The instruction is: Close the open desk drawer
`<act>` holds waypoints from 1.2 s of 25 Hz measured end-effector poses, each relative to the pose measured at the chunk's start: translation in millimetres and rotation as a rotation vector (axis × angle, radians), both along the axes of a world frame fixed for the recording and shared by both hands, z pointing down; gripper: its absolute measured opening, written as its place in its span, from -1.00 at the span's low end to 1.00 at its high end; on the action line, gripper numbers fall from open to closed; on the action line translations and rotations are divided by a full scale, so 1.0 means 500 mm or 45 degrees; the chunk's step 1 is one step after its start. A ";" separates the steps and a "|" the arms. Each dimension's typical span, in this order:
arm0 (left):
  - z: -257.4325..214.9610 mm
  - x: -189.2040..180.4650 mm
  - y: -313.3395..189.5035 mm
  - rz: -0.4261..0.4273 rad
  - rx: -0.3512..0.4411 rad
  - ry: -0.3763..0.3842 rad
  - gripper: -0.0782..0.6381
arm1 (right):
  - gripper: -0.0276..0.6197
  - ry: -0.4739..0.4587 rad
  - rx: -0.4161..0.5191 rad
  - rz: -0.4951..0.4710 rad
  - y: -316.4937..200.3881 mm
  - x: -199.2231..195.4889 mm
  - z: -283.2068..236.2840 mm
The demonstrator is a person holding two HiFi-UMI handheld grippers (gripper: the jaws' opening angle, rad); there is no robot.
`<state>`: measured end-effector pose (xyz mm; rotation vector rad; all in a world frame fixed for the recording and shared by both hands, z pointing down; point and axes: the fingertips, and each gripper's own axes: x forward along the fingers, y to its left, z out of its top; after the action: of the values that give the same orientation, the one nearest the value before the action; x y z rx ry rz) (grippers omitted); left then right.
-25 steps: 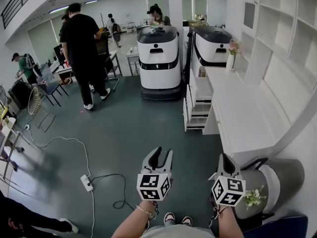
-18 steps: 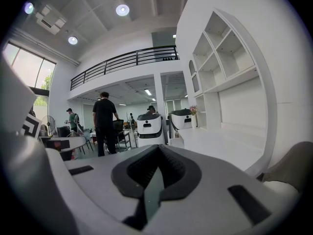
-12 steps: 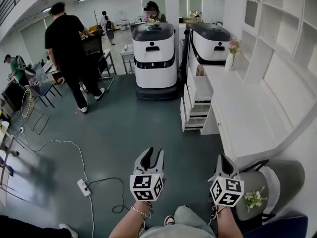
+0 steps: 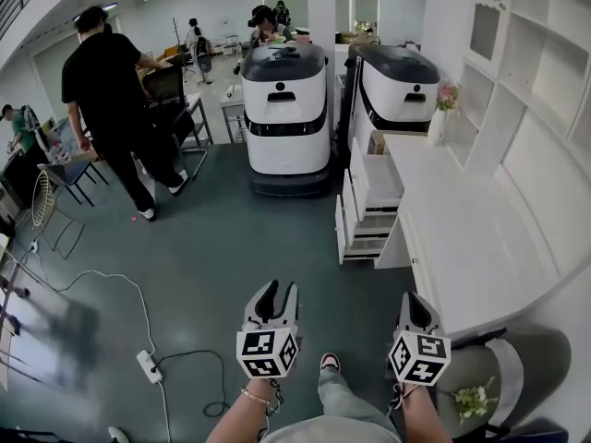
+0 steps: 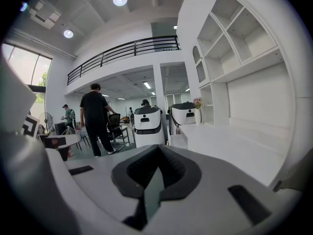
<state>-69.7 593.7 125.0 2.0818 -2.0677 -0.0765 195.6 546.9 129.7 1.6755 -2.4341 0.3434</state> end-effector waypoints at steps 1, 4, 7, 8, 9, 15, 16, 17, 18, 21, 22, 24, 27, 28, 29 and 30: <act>-0.001 -0.008 -0.030 -0.003 -0.001 0.002 -0.34 | -0.90 0.007 -0.002 -0.004 -0.032 -0.006 -0.002; -0.011 -0.029 -0.124 -0.016 0.004 0.009 -0.34 | -0.90 0.021 -0.005 -0.017 -0.134 -0.024 -0.010; -0.022 -0.047 -0.222 -0.026 0.012 0.016 -0.34 | -0.90 0.032 -0.004 -0.032 -0.237 -0.043 -0.020; -0.024 -0.053 -0.253 -0.027 0.014 0.018 -0.34 | -0.90 0.034 -0.004 -0.036 -0.268 -0.050 -0.022; -0.024 -0.057 -0.283 -0.028 0.014 0.022 -0.34 | -0.90 0.037 -0.004 -0.041 -0.298 -0.057 -0.024; -0.026 -0.070 -0.437 -0.011 0.008 0.033 -0.34 | -0.90 0.056 -0.008 -0.075 -0.445 -0.088 -0.028; -0.025 -0.071 -0.455 -0.007 0.007 0.033 -0.34 | -0.90 0.057 -0.008 -0.074 -0.465 -0.089 -0.028; -0.024 -0.071 -0.474 -0.003 0.005 0.034 -0.34 | -0.90 0.054 -0.009 -0.071 -0.484 -0.089 -0.028; -0.022 -0.071 -0.492 0.000 0.000 0.037 -0.34 | -0.90 0.049 -0.011 -0.067 -0.503 -0.088 -0.028; -0.011 -0.071 -0.539 0.015 -0.026 0.041 -0.34 | -0.90 0.040 -0.039 -0.052 -0.544 -0.086 -0.014; -0.007 -0.071 -0.554 0.022 -0.035 0.039 -0.34 | -0.90 0.041 -0.052 -0.047 -0.555 -0.084 -0.006; -0.001 -0.068 -0.592 0.040 -0.047 0.041 -0.34 | -0.90 0.040 -0.079 -0.034 -0.580 -0.080 0.009; 0.002 -0.066 -0.657 0.081 -0.046 0.037 -0.34 | -0.90 0.036 -0.099 -0.004 -0.621 -0.080 0.023; 0.003 -0.067 -0.681 0.098 -0.045 0.034 -0.34 | -0.90 0.036 -0.101 0.009 -0.637 -0.081 0.027; 0.004 -0.068 -0.707 0.116 -0.044 0.031 -0.34 | -0.90 0.033 -0.103 0.025 -0.654 -0.083 0.030; 0.004 -0.070 -0.736 0.135 -0.043 0.028 -0.34 | -0.90 0.026 -0.105 0.045 -0.672 -0.084 0.033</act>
<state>-104.5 225.7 126.9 2.1559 -1.9289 -0.0482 153.6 210.7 146.0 1.6810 -2.3445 0.4231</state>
